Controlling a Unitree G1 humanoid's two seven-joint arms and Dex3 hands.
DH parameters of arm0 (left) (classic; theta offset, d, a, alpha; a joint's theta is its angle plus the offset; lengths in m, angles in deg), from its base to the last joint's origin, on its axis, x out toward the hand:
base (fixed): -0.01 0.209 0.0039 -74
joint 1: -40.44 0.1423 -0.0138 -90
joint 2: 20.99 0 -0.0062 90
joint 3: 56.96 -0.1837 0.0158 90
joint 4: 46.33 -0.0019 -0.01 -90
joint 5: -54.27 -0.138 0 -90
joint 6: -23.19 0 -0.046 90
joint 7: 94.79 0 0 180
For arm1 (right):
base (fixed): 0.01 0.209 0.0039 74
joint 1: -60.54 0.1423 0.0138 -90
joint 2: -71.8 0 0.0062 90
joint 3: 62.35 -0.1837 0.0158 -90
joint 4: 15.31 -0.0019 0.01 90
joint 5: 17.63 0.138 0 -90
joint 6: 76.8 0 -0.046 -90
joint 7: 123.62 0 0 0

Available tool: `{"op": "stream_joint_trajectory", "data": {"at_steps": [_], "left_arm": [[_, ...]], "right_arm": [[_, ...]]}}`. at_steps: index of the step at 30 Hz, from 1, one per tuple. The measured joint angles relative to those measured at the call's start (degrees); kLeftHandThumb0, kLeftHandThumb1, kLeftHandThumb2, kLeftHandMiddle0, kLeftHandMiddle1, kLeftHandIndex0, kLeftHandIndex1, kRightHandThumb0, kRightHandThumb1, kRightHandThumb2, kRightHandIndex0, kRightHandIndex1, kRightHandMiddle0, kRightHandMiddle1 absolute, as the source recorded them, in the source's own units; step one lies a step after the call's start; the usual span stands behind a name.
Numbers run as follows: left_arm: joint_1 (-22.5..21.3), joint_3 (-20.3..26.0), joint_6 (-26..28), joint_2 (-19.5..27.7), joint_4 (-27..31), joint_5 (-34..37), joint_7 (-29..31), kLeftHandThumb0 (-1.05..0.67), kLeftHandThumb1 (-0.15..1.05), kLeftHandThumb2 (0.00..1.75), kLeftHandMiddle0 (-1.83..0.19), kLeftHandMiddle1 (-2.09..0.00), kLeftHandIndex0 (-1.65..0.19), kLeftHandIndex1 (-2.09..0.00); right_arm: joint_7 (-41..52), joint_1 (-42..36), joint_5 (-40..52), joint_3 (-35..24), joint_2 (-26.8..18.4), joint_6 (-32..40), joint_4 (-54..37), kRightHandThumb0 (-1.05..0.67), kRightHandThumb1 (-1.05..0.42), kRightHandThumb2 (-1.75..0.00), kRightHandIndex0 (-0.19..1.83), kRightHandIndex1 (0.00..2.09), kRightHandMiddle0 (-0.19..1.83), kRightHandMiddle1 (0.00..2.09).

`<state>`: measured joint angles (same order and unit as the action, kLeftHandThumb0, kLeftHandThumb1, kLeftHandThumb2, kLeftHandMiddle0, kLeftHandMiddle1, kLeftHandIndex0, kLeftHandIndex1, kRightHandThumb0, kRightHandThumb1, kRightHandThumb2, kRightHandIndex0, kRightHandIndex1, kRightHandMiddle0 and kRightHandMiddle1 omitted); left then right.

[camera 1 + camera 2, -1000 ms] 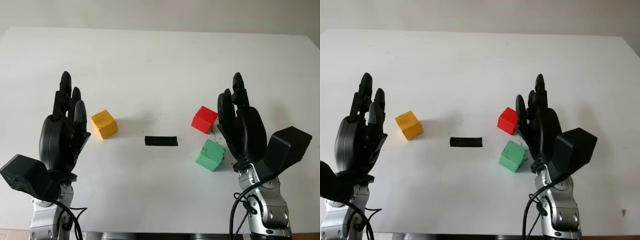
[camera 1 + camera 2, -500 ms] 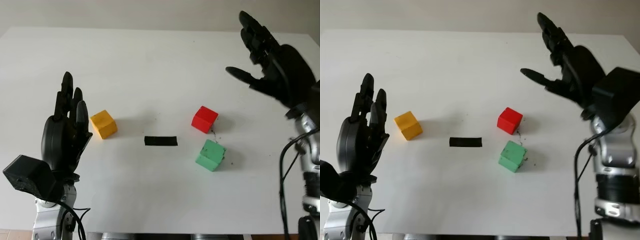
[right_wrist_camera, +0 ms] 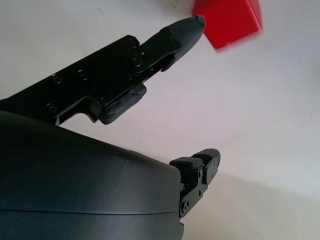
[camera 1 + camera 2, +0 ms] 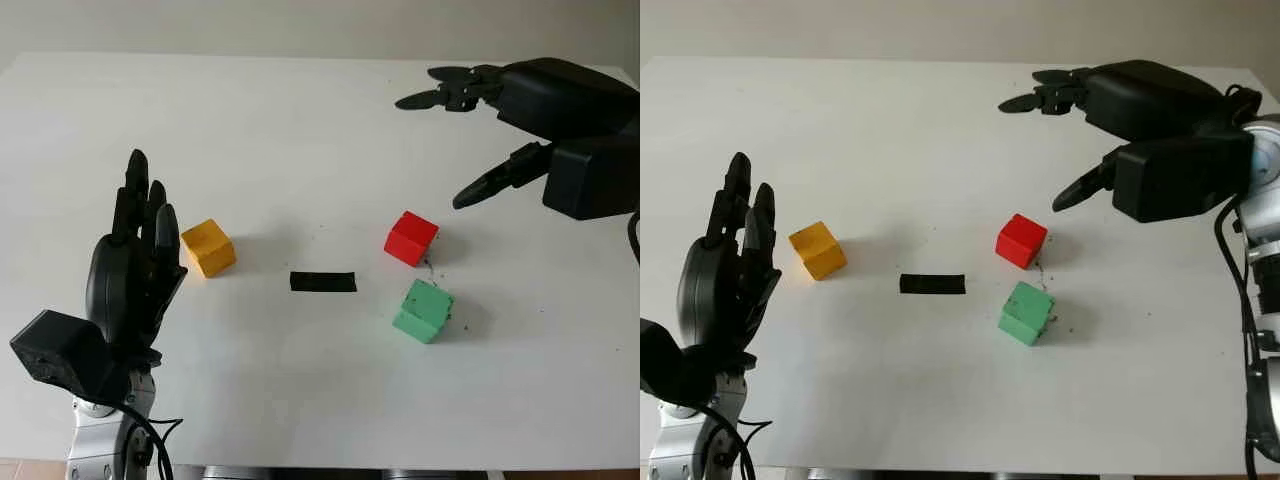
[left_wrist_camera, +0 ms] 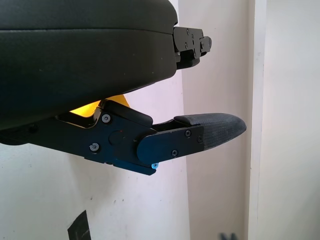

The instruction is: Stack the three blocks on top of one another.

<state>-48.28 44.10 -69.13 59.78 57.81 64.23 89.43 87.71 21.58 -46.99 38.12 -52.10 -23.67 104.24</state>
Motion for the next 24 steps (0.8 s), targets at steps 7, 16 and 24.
{"op": "stream_joint_trajectory", "data": {"at_steps": [7,16,24], "left_arm": [[-0.11,0.13,0.08,0.21,-0.04,0.21,0.12,-0.67,1.05,0.58,0.07,-0.05,0.06,-0.05],[-0.14,0.33,0.04,0.74,-0.04,0.00,0.51,-0.65,1.05,0.60,0.05,-0.06,0.04,-0.06],[-0.26,0.35,0.25,1.02,-0.03,0.00,0.46,-0.67,1.05,0.57,0.05,-0.06,0.04,-0.06]], "right_arm": [[-6.35,0.07,-7.52,4.61,0.13,-6.03,1.24,-0.60,-0.82,-0.06,0.14,0.05,0.35,0.11],[-10.81,-1.50,-8.89,6.45,1.14,-8.56,3.12,-0.51,-0.80,-0.05,0.12,0.05,0.36,0.09],[-15.31,-3.01,-10.96,7.98,1.81,-10.90,5.92,-0.47,-0.82,-0.06,0.09,0.04,0.37,0.08]]}}
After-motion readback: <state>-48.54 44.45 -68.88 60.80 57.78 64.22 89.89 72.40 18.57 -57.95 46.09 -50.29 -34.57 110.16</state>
